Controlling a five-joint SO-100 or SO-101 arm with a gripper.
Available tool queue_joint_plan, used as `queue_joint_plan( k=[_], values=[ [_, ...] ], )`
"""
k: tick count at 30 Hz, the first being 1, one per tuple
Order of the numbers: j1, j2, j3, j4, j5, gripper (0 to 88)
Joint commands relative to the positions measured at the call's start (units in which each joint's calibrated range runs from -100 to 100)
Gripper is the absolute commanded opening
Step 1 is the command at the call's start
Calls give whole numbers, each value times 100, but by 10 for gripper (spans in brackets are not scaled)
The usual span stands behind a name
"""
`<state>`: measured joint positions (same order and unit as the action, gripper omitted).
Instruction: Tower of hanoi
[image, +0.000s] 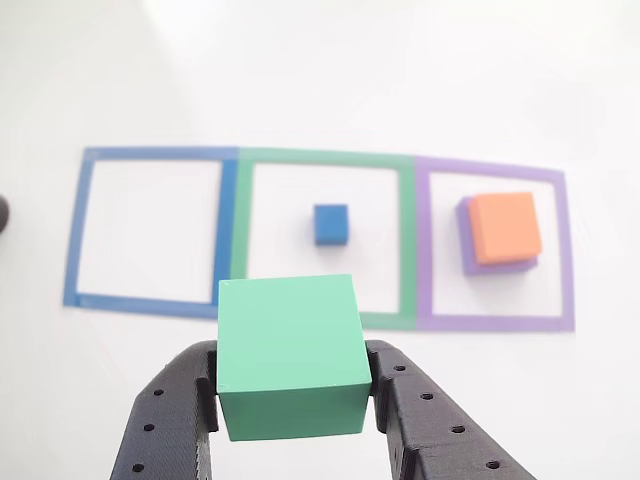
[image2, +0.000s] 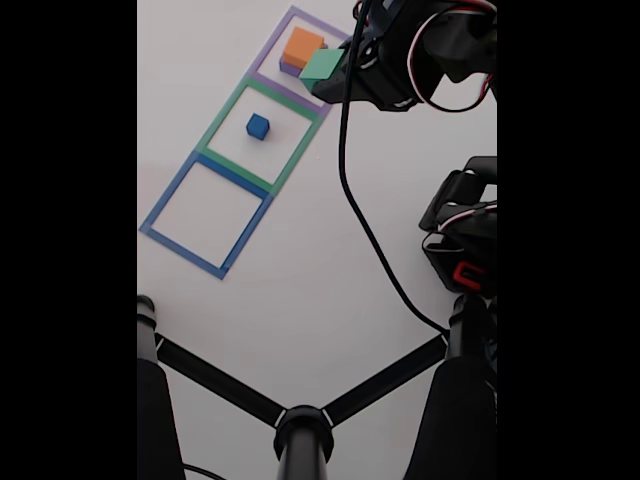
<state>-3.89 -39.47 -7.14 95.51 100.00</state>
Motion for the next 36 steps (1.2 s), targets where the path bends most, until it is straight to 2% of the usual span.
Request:
queue_joint_plan(
  k=[1, 9, 13, 21, 27, 36],
  values=[
    [-469, -364, 100, 20, 0, 49],
    [-1346, -821, 936, -230, 0, 52],
    [-1460, -1093, 2227, -1088, 0, 49],
    [-1369, -1254, 4934, -3687, 0, 49],
    [-1437, -1101, 7143, -6649, 0, 53],
    [-1758, 245, 8587, -10259, 0, 50]
  ],
)
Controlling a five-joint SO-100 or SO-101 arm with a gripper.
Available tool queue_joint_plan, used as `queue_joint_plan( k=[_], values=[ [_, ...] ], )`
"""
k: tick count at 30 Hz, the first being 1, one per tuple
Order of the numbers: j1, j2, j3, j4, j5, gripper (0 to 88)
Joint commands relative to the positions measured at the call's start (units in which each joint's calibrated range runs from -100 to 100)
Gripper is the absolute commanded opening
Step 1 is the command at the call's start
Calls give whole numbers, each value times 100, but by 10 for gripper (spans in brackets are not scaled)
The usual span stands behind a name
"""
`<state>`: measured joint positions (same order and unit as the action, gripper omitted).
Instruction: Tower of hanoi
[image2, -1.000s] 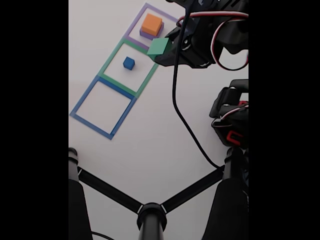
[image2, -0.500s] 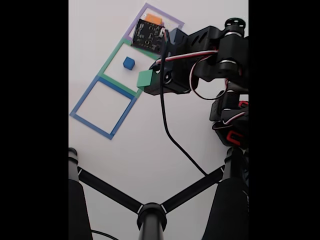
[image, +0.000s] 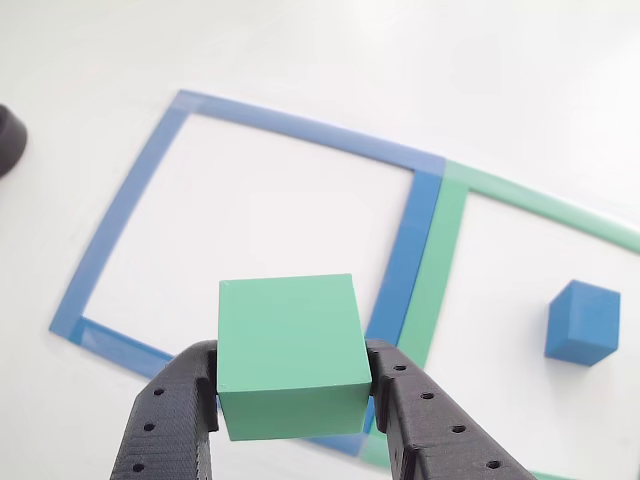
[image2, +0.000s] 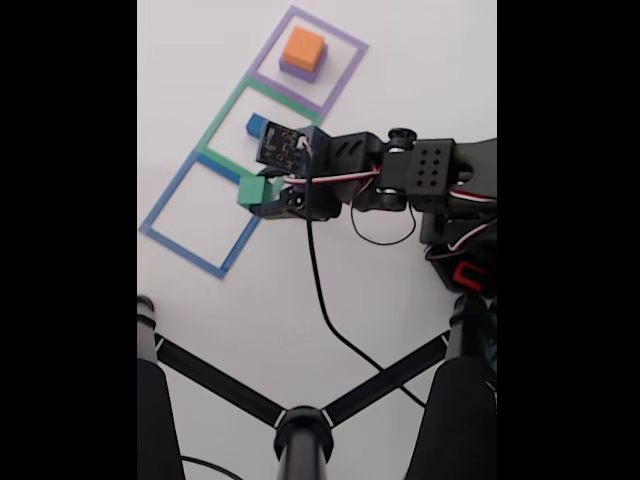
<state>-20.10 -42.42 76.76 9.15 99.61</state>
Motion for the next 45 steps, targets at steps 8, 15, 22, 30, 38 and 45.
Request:
queue_joint_plan(
  k=[8, 15, 22, 30, 38, 45],
  values=[
    [-243, 2808, 306, -4618, 39, 49],
    [-266, 4242, -257, -5727, 39, 56],
    [-297, 5124, -993, -5816, 39, 53],
    [-342, 5677, -1247, -6051, 39, 55],
    [-365, 5981, -1356, -6164, 39, 71],
    [-335, 6117, -1365, -6237, 39, 165]
  ],
)
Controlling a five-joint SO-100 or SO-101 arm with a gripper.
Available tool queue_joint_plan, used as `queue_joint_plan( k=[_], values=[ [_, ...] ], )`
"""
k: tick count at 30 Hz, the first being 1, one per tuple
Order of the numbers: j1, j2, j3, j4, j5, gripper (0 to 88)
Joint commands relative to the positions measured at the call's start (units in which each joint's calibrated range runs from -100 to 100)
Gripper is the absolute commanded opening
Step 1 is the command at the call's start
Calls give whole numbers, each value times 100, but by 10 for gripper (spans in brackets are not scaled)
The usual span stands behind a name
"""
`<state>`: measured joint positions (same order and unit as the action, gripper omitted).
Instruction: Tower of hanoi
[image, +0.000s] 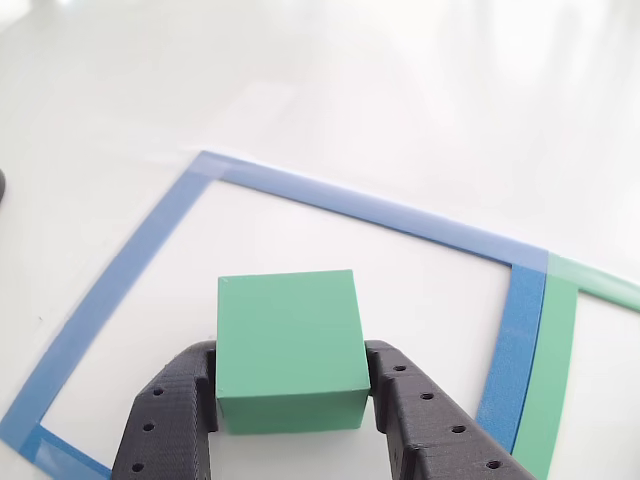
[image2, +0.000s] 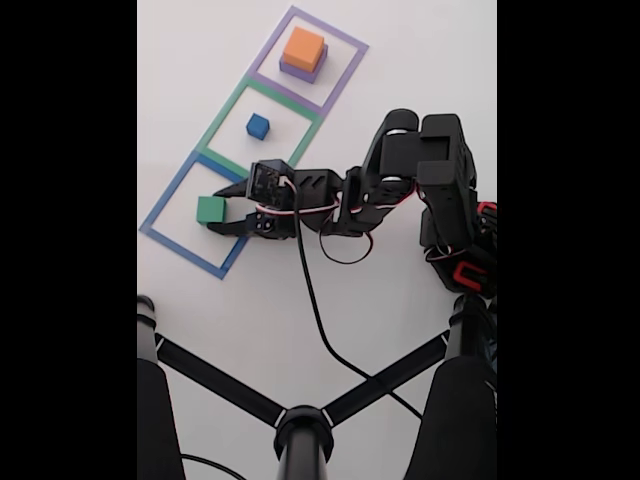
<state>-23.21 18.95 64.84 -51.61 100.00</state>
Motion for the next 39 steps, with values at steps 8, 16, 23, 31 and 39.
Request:
queue_joint_plan(
  k=[8, 16, 23, 31, 39],
  values=[
    [45, -245, -146, -185, 0, 201],
    [182, -2272, 745, 794, 0, 173],
    [426, -5132, 826, 4355, 0, 57],
    [708, -7064, -718, 8783, 0, 1],
    [1333, -7128, -3472, 12101, 0, 0]
  ],
)
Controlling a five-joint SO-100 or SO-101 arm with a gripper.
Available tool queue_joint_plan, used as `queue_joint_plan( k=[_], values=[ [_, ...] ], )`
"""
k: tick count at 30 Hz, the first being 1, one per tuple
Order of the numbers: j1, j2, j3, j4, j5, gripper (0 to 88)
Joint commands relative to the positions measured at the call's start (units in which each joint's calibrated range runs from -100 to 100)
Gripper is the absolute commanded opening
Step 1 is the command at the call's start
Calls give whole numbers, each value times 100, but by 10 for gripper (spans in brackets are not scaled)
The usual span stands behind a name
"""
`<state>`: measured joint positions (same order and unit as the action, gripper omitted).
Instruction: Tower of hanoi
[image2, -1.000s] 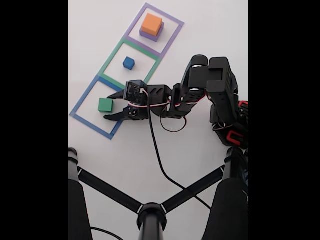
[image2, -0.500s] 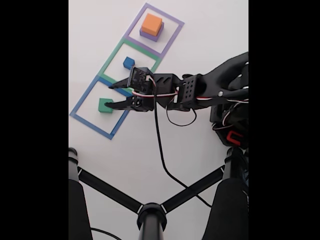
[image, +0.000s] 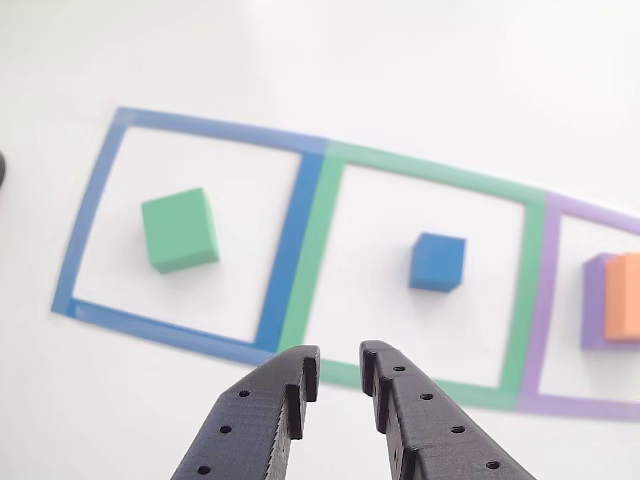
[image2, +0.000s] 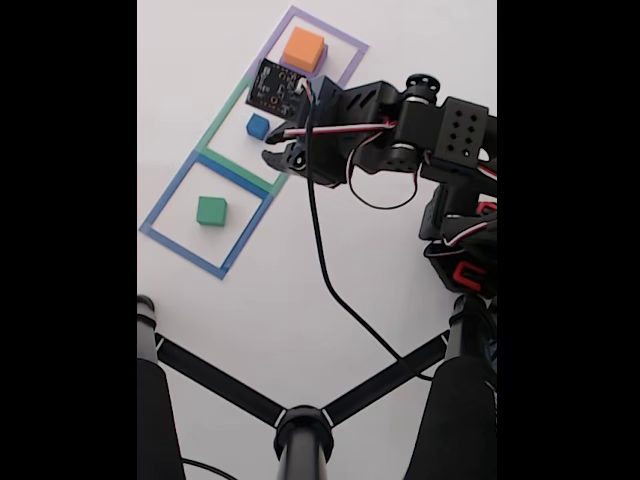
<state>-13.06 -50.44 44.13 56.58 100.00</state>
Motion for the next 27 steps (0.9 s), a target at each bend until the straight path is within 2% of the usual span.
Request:
queue_joint_plan(
  k=[1, 8, 14, 19, 27],
  values=[
    [410, -172, -1646, 1477, 0, 0],
    [1157, -20, -3136, 2812, 0, 0],
    [1500, -108, -3563, 3322, 0, 0],
    [1538, -148, -3154, 3184, 0, 30],
    [1805, -549, -1400, 1946, 0, 173]
  ],
)
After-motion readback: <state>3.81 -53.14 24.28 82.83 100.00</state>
